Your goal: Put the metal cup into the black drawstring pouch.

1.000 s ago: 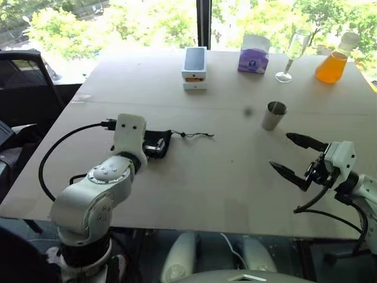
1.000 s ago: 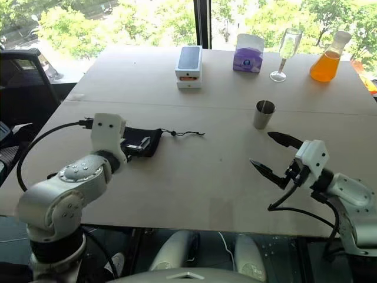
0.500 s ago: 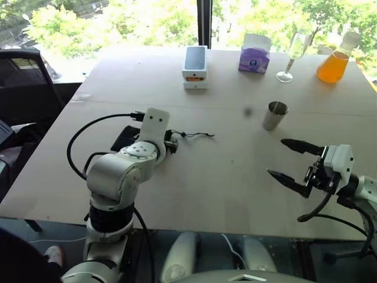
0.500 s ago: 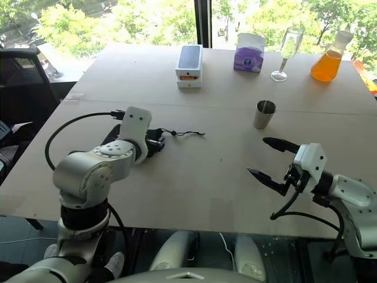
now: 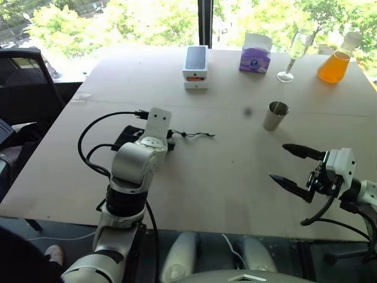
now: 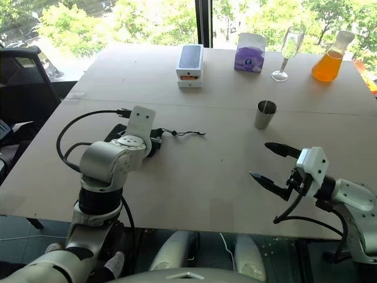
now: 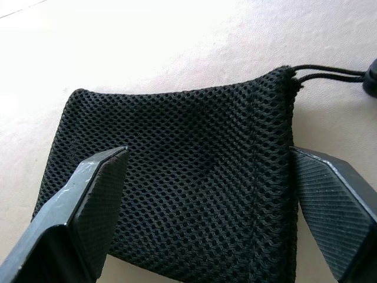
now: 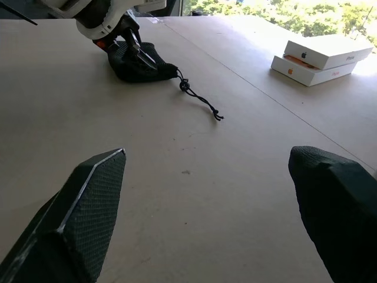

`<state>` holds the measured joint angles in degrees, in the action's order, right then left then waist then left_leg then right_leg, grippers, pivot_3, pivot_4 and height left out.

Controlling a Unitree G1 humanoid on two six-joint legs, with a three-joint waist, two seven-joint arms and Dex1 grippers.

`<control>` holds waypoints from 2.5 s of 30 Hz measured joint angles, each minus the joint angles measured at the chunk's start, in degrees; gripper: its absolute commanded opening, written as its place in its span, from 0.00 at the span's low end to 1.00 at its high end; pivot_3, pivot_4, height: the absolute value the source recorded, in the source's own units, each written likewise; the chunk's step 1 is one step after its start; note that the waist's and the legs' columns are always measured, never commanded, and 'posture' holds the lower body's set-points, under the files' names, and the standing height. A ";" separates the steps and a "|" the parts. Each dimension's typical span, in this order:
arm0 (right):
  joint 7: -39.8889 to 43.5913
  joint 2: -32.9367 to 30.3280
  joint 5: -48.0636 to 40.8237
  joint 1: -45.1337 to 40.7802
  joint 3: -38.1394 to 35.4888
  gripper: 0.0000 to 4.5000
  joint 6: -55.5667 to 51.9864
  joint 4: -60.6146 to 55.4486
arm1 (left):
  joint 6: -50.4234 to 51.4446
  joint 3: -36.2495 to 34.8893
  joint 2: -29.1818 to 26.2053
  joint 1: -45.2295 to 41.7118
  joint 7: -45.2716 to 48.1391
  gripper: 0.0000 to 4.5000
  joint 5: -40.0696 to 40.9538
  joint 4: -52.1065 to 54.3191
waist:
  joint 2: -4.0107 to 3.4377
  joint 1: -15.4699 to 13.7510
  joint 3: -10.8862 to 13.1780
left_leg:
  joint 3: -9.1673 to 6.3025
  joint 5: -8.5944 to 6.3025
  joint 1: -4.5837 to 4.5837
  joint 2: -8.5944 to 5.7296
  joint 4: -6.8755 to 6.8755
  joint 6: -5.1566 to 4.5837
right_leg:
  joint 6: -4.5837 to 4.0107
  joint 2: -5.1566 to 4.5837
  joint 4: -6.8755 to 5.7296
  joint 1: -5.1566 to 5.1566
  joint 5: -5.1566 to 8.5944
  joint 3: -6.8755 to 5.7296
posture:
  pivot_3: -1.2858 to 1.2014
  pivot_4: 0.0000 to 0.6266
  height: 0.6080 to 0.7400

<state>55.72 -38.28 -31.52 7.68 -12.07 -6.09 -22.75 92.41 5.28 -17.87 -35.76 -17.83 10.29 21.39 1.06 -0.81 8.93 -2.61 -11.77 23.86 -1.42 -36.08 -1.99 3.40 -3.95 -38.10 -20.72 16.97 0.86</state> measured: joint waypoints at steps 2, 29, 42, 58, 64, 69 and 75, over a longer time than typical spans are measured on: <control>-0.04 0.00 0.03 0.23 0.00 0.99 0.07 -0.05 | 0.00 0.23 -0.35 0.00 0.13 0.98 -0.45 -0.04 | 0.00 -0.03 0.00 | -0.01 0.00 0.00 0.00 0.00 0.00 | 0.00 -0.01 0.00 0.00 0.00 -0.01 | 0.52 0.24 1.00; -2.77 0.65 1.87 1.86 0.42 1.00 1.00 -1.50 | -0.50 -1.26 -4.84 1.89 4.94 0.02 -1.21 -5.35 | -0.04 0.16 -0.02 | -0.04 -0.03 -0.05 0.04 0.00 0.05 | -0.01 -0.09 -0.03 0.00 0.00 0.01 | 0.52 0.24 1.00; -19.33 1.00 12.95 -8.89 6.51 1.00 -13.38 -2.58 | 0.00 -17.08 0.98 -0.84 17.82 0.02 8.52 -5.42 | -0.02 0.06 0.00 | -0.01 0.13 0.01 -0.06 -0.03 0.31 | 0.00 -0.04 -0.06 -0.06 0.00 -0.11 | 0.52 0.24 1.00; -13.67 -10.88 18.88 -45.43 18.81 1.00 -40.08 14.77 | -0.25 -21.20 3.96 -4.17 25.39 0.02 12.93 -13.77 | 0.07 0.10 0.13 | 0.08 0.12 0.13 -0.08 0.05 0.31 | 0.00 -0.08 0.09 -0.15 0.00 -0.10 | 0.52 0.24 1.00; -8.78 -10.21 23.69 -52.64 26.36 1.00 -36.82 24.51 | -0.55 -20.40 4.31 -4.09 25.37 0.02 12.16 -13.28 | 0.08 0.20 0.14 | 0.26 0.12 0.41 -0.08 0.02 0.32 | 0.01 -0.08 0.01 -0.55 -0.01 -0.05 | 0.52 0.24 1.00; -3.77 -8.45 26.43 -55.61 30.03 1.00 -31.92 30.22 | -0.38 -20.52 5.16 -2.27 24.86 0.02 11.45 -9.57 | 0.07 0.16 0.13 | 0.32 0.13 0.94 -0.07 -0.16 0.34 | 0.02 -0.08 -0.23 -1.08 -0.02 -0.01 | 0.52 0.24 1.00; -0.99 -6.86 29.36 -59.55 32.28 1.00 -29.33 35.80 | -0.34 -20.78 6.11 -1.15 23.82 0.02 11.12 -7.75 | 0.07 0.28 0.13 | 0.37 0.13 0.87 -0.07 -0.19 0.34 | 0.02 -0.07 -0.31 -1.08 -0.02 0.03 | 0.52 0.24 1.00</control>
<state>54.73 -45.14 -2.17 -51.88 20.21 -35.42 13.05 92.07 -15.50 -11.75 -36.91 5.99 21.40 13.64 1.13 -0.53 9.06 -2.24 -11.63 24.74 -1.49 -36.27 -1.65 3.42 -4.02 -38.41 -21.80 16.95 0.89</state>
